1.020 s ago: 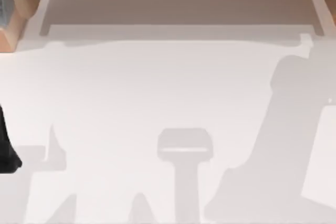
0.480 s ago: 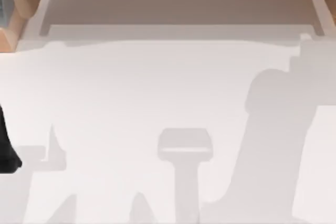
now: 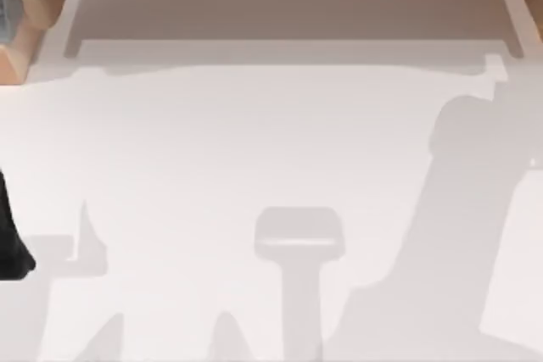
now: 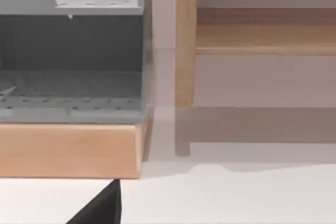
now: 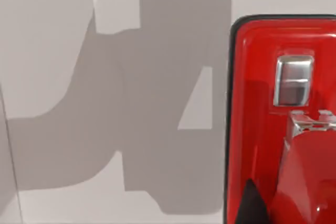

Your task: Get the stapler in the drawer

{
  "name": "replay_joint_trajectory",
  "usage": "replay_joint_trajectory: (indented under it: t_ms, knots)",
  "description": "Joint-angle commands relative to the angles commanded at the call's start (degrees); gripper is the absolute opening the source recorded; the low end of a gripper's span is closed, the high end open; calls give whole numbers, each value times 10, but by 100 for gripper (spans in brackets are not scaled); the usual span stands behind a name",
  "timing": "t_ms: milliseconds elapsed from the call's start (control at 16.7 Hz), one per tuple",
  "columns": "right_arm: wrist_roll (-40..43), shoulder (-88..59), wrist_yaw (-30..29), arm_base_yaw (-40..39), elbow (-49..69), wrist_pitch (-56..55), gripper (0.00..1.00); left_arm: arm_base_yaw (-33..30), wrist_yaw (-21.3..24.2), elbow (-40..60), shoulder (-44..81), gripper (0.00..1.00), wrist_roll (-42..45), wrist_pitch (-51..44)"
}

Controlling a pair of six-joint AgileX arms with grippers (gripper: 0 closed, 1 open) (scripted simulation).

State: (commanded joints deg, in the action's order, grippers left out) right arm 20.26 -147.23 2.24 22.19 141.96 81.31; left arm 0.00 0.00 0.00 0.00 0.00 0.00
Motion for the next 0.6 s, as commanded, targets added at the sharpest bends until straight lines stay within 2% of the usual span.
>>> replay_joint_trajectory:
  t_ms: [120, 360, 600]
  knots:
    - [-1, -17, -19, -4, -12, 0, 0, 0, 0, 0, 0, 100, 0, 0]
    - [-1, -18, -20, -4, -13, 0, 0, 0, 0, 0, 0, 100, 0, 0]
    - [-1, -18, -20, -4, -13, 0, 30, 0, 0, 0, 0, 100, 0, 0]
